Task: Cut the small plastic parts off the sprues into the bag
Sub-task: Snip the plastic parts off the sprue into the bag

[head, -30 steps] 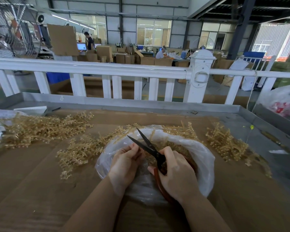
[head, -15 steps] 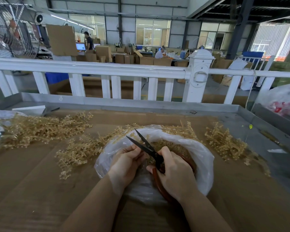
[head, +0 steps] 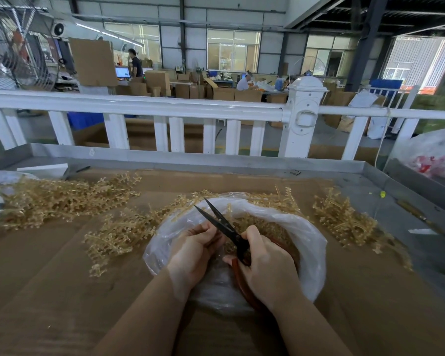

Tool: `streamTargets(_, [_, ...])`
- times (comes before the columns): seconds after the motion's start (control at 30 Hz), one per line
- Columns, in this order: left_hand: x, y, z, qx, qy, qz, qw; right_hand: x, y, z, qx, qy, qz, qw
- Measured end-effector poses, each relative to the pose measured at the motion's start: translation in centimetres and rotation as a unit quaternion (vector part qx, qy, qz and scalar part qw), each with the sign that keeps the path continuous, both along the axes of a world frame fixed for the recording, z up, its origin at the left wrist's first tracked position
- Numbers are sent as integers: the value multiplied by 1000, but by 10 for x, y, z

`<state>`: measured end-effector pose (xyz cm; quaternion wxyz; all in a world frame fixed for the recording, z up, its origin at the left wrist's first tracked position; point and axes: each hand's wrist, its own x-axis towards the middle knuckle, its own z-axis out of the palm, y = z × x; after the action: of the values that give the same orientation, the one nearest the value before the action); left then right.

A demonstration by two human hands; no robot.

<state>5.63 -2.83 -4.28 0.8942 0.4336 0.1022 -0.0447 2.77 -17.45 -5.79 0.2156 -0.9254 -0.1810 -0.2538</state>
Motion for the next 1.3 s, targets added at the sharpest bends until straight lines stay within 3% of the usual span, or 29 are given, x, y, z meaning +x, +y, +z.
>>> streamTargets(0.37, [2,-2,-5,12,-26,13,1000,-1,1,0,13,-5,1,1000])
streamTargets(0.53, [0,-4,-5,25,-66,7,997,-3,-1,3,69,-43,-34,996])
streamTargets(0.73, [-2,0,-4,9,-92,-36,995,0,-1,0,41,-16,-39,998])
streamTargets(1.3, [-2,-2,-1,-20,-71,-3,997,0,-2,0,55,-22,-45,997])
